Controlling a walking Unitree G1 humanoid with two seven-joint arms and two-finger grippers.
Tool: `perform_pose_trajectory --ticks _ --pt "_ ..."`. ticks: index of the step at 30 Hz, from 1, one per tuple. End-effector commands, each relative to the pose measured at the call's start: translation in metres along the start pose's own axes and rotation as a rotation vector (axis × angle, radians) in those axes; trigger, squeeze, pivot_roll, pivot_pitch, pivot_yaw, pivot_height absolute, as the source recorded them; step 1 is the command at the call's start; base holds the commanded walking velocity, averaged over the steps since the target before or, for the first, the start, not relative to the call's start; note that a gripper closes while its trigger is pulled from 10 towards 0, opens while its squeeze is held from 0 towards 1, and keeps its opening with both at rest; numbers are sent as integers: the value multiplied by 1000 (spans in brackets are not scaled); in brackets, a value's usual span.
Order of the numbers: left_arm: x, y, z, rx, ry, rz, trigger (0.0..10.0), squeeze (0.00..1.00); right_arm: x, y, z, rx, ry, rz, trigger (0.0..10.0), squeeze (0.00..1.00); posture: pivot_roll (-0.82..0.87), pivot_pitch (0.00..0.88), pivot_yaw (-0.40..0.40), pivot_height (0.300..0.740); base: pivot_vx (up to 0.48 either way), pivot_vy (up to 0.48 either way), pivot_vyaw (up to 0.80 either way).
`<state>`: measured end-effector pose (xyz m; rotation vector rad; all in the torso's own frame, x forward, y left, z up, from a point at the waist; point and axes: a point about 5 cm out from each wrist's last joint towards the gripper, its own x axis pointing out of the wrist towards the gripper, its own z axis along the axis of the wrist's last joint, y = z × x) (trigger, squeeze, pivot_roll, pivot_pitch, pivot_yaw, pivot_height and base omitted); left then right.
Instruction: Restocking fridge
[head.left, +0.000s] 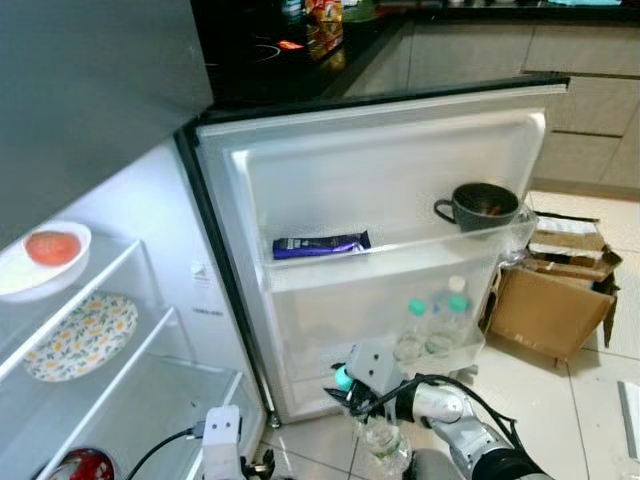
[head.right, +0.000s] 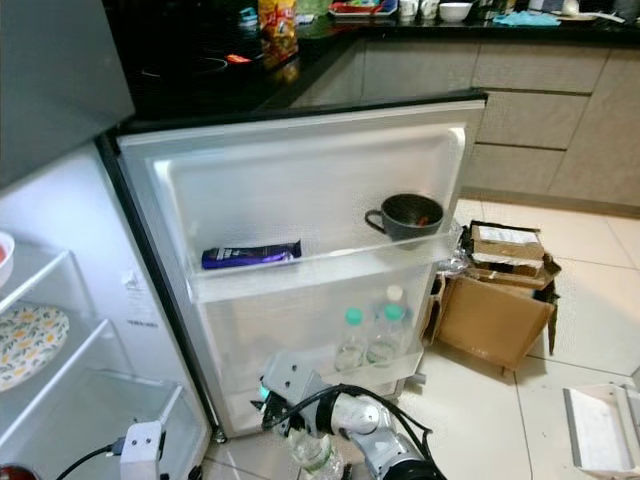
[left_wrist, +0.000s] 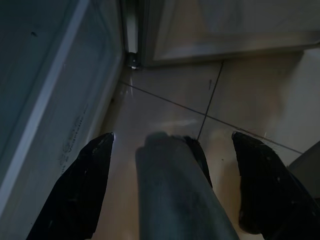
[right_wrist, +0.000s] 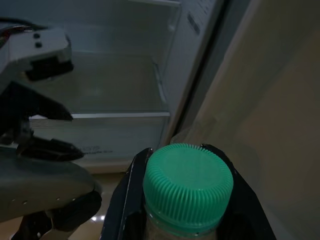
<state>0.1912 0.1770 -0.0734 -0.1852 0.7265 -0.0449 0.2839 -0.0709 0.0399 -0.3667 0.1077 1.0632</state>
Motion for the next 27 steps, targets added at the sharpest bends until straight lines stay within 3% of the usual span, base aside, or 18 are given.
perform_pose_trajectory --ticks 1,8,15,27 --pt "3 1 12 39 -40 -14 10000 0 2 -15 16 -14 -52 -41 10000 0 -128 0 38 586 0 0 0" --pt "6 -4 21 57 -71 -45 10000 0 4 -27 40 -17 -153 -57 10000 0 -130 0 38 561 0 0 0" --pt "6 -3 23 62 -80 -45 10000 0 -1 -27 58 -14 -245 11 10000 0 -130 0 38 536 0 0 0" --pt "3 1 15 59 -62 -37 10000 0 -3 -39 61 -66 -205 -92 10000 0 -134 0 35 486 0 0 0"
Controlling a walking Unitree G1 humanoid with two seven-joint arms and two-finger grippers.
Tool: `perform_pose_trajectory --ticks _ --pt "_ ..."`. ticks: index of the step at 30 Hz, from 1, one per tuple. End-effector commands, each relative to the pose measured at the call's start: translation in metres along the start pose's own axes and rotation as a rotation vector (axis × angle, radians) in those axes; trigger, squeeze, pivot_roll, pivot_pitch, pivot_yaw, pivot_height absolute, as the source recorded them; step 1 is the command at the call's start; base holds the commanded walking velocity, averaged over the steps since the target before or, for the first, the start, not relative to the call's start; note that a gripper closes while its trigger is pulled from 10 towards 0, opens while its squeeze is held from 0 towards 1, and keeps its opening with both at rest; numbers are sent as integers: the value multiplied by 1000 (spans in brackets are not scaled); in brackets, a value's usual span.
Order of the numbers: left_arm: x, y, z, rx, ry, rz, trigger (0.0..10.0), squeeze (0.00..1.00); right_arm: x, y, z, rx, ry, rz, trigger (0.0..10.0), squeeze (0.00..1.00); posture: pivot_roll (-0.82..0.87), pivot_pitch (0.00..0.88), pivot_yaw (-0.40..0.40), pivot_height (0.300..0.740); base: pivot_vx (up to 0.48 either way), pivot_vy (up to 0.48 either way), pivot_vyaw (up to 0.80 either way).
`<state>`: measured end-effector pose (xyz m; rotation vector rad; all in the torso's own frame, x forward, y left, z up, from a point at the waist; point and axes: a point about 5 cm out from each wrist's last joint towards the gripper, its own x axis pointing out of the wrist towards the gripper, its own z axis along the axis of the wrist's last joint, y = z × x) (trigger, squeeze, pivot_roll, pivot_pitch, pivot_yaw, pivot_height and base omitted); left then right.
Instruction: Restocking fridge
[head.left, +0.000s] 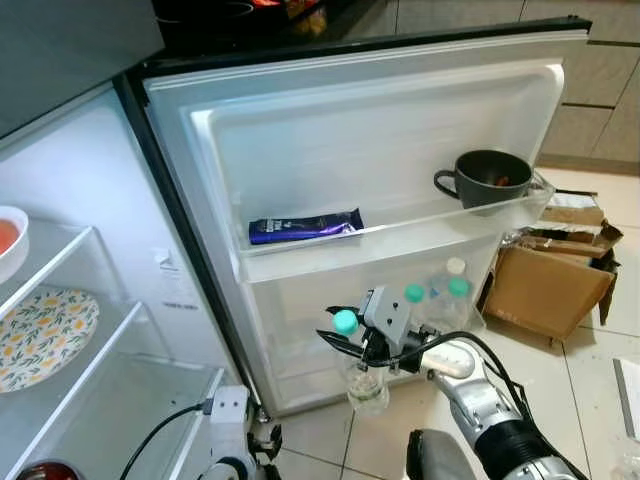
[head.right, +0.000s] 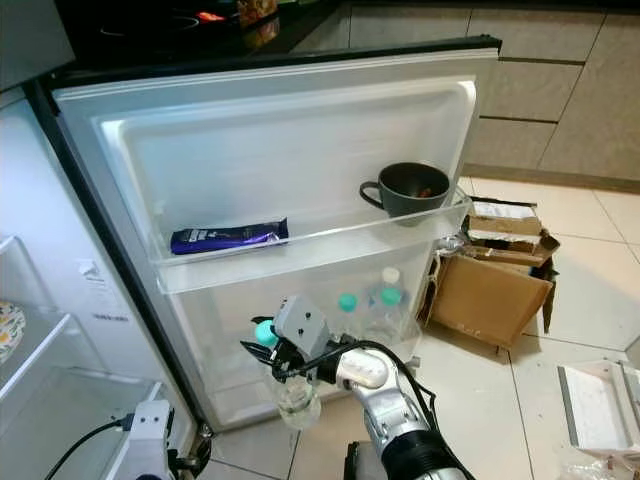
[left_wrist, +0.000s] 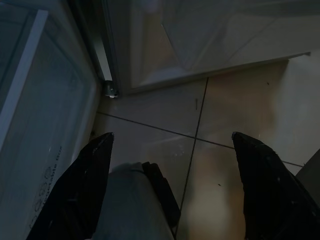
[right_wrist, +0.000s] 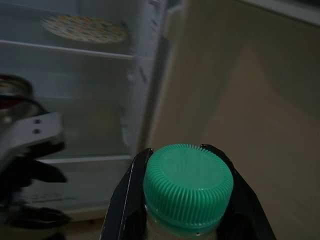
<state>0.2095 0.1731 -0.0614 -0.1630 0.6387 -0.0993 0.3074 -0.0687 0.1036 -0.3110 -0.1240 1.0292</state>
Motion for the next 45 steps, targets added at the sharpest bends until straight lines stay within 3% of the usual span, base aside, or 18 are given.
perform_pose_trajectory --ticks 1,4,8,19,28,34,37,45 --pt "-4 7 -6 16 21 11 10000 0 1 -4 2 -7 5 -19 10000 0 -134 0 35 486 0 0 0" --pt "-5 8 -7 13 25 14 10000 0 2 -19 9 -35 -15 -145 10000 0 -134 0 35 466 0 0 0" --pt "-5 8 -7 12 30 13 10000 0 0 -26 15 -17 -71 -195 10000 0 -134 0 35 461 0 0 0" --pt "-4 5 -6 13 25 1 10000 0 2 -27 13 -6 -97 -284 10000 0 -133 0 38 461 0 0 0" --pt "-3 8 0 14 -2 3 10000 0 14 -23 4 81 -87 -345 10000 0 -120 0 41 461 0 0 0" --pt "-3 8 1 23 -13 -7 10000 0 28 -26 14 71 -107 -353 10000 0 -106 0 46 461 0 0 0" --pt "-2 8 9 24 -60 -17 10000 0 35 -36 22 32 -101 -396 10000 0 -65 6 40 461 0 0 0" --pt "-2 13 20 27 -136 -22 10000 0 35 -49 26 -7 -74 -465 10000 0 -29 46 42 461 0 0 0"
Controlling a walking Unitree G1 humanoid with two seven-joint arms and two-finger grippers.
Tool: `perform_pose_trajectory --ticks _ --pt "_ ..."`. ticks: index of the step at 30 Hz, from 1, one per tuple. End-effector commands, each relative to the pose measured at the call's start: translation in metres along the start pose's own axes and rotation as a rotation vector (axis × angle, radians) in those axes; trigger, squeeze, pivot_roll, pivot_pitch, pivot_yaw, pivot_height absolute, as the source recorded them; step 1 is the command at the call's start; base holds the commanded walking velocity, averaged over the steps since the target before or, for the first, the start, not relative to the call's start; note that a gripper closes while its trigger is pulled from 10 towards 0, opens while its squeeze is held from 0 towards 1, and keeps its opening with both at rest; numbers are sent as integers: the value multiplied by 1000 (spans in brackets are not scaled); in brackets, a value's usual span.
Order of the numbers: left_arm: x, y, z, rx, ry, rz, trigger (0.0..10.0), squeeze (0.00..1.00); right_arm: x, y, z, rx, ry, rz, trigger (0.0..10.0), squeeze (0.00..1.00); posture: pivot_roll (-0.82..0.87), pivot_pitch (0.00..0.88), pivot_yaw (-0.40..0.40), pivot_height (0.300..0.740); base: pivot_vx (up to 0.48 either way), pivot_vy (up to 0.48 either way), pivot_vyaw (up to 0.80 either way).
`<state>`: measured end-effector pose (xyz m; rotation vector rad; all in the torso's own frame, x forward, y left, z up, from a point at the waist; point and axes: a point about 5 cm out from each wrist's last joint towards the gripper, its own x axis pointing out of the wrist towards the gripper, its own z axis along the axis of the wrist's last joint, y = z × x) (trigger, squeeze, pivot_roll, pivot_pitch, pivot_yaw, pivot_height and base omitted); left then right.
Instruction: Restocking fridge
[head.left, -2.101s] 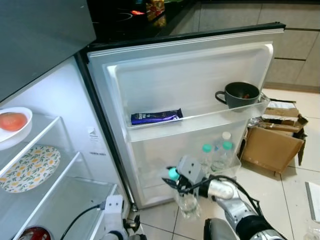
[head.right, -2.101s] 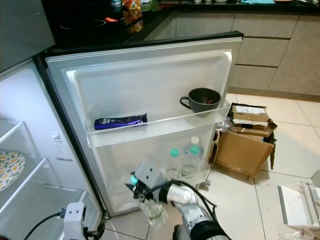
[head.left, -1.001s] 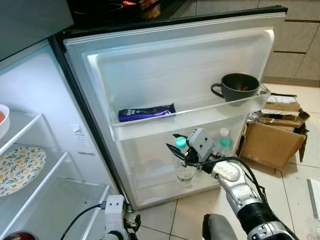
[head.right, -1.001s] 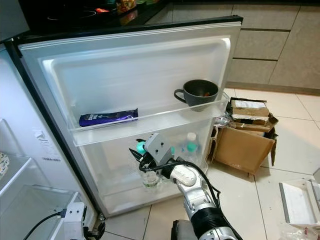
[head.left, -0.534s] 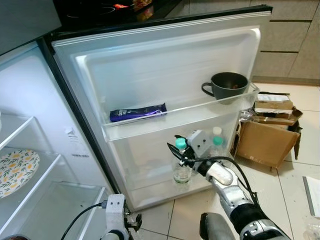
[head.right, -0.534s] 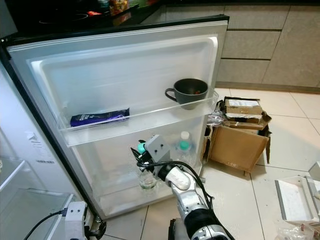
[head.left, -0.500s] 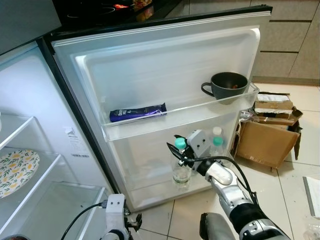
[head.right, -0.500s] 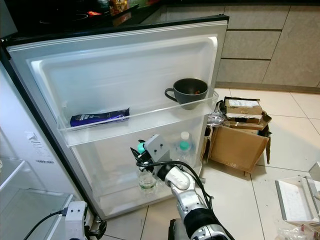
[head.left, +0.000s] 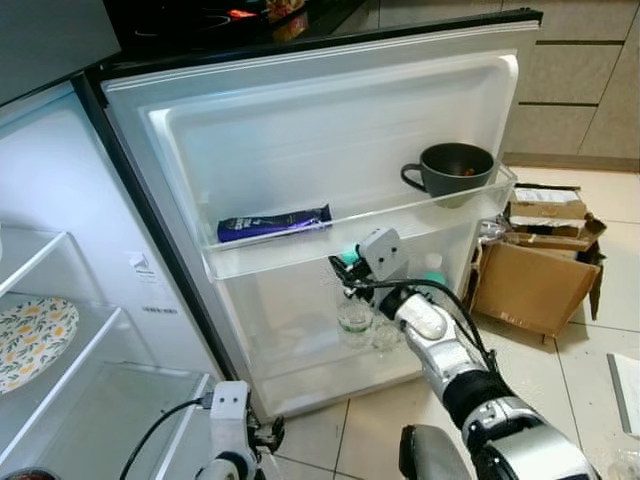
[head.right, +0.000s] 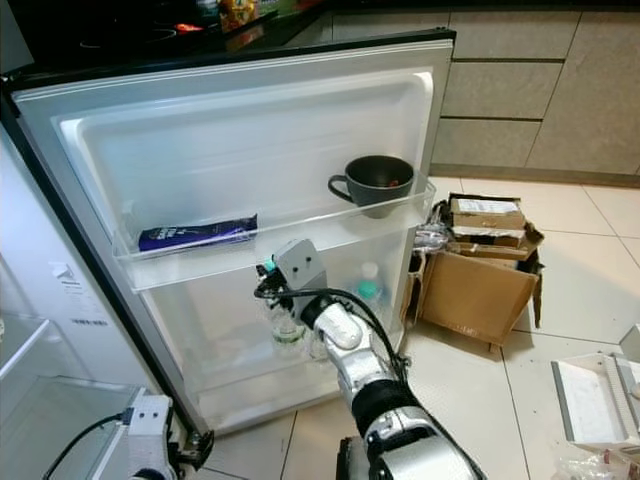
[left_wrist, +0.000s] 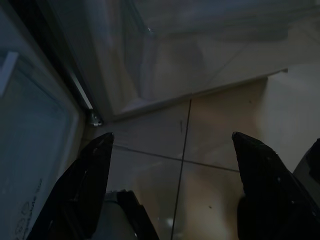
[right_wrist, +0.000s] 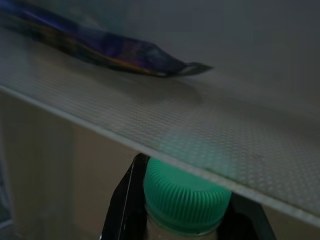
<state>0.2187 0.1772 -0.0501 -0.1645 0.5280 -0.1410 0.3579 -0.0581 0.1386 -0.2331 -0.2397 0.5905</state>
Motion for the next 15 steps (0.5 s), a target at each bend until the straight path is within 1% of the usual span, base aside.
perform_pose_trajectory --ticks 1,4,6,10,12,15 --pt "-3 12 8 14 -46 22 10000 0 3 -4 3 -11 -8 -24 10000 0 -20 60 44 461 0 0 0" --pt "-3 14 12 21 -76 17 10000 0 4 -5 3 -11 -1 -33 10000 0 2 86 48 461 0 0 0" --pt "-4 16 17 30 -107 7 10000 0 4 0 -1 -13 21 -31 10000 0 19 104 50 461 0 0 0" --pt "-4 16 19 37 -128 -1 10000 0 4 4 -6 -17 48 -31 10000 0 34 114 50 461 0 0 0" --pt "-5 17 24 46 -160 -10 10000 0 3 8 -11 -28 88 -32 10000 0 60 132 55 461 0 0 0" --pt "-5 17 30 55 -198 -24 10000 0 3 8 -15 -41 122 -37 10000 0 72 144 52 461 0 0 0"
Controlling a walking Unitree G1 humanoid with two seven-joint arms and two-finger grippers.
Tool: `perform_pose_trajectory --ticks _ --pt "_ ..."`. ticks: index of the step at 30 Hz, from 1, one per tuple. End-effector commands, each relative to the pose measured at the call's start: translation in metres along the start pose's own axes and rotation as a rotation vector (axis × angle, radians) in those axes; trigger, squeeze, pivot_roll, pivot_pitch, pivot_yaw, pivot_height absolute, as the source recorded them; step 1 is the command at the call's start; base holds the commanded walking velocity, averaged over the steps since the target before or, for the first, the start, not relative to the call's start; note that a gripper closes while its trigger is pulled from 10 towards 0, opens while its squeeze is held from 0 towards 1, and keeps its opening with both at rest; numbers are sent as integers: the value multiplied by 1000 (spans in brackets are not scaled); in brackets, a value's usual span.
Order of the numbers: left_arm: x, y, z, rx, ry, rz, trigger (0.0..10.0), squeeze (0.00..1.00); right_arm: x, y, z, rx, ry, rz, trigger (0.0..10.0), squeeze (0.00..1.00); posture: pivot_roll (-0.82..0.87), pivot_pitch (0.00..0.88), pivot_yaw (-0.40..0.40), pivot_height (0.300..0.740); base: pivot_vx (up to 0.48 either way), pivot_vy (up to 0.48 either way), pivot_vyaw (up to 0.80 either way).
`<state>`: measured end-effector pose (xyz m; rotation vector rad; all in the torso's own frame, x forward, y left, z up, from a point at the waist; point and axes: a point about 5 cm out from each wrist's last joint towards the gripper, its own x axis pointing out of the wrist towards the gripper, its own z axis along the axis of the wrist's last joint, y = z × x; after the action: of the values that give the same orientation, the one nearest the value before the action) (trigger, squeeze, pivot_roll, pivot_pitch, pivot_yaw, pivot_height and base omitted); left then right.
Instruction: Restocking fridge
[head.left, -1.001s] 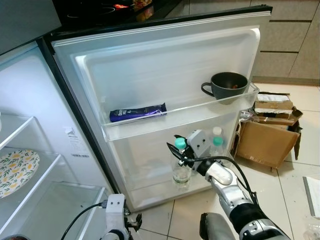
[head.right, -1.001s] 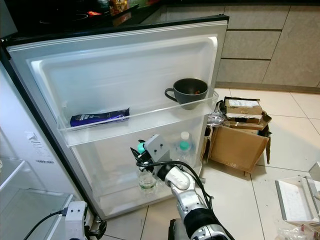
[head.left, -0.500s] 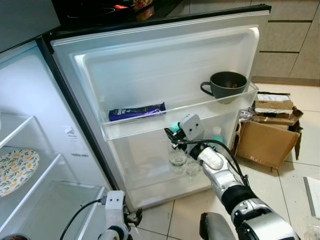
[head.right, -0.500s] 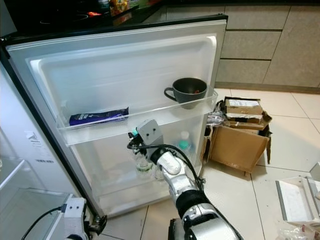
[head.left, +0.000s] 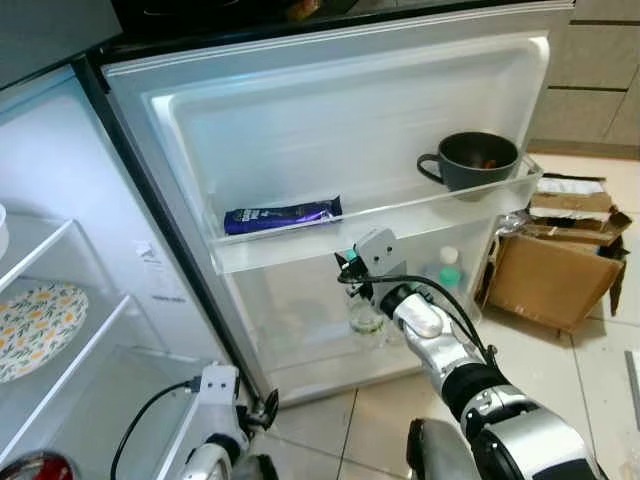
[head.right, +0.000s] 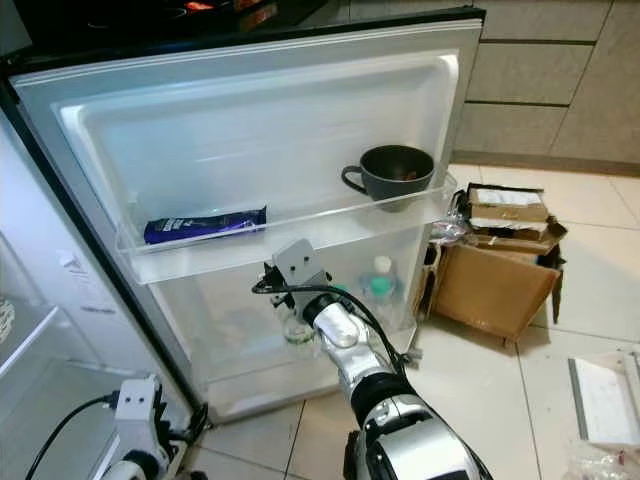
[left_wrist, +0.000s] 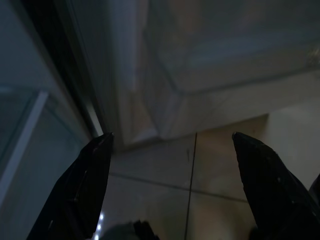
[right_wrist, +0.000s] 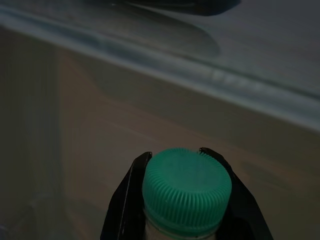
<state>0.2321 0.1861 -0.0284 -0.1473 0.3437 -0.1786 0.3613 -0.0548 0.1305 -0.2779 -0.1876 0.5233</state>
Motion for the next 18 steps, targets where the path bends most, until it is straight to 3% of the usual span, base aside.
perform_pose_trajectory --ticks 1,9,18 --pt "-5 11 3 17 -19 20 10000 0 0 5 -6 -9 51 19 10000 0 72 144 52 461 0 0 0" --pt "-1 8 13 26 -81 -4 10000 0 0 0 -8 -19 80 18 10000 0 88 159 49 461 0 0 0" --pt "3 2 19 29 -106 -31 10000 0 -3 19 -16 89 117 148 10000 0 72 155 54 461 0 0 0"
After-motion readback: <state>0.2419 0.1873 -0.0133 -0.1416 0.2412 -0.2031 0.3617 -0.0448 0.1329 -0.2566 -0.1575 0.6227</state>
